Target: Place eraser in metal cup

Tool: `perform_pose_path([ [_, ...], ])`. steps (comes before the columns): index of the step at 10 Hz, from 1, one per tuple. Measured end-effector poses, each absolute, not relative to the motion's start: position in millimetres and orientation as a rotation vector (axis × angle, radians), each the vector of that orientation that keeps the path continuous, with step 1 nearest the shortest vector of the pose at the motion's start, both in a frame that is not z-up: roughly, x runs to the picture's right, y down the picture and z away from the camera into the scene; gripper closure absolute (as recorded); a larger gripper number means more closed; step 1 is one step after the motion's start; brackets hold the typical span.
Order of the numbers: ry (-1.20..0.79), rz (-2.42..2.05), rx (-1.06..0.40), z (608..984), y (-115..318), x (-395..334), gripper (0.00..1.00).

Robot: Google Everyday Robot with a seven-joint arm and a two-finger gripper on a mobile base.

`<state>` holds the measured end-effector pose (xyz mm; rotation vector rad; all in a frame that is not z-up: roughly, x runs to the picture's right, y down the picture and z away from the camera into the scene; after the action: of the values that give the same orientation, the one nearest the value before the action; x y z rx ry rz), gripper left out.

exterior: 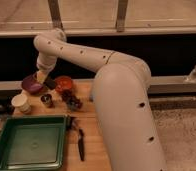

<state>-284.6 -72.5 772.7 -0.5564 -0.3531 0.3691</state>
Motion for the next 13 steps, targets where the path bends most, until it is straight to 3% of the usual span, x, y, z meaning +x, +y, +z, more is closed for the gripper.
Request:
perform_pose_path([
  [5, -0.370, 0.325, -0.626, 816.2, -46.9, -322.2, 1.00],
  [13, -0.534, 0.359, -0.712, 850.6, -25.8, -334.1, 1.00],
])
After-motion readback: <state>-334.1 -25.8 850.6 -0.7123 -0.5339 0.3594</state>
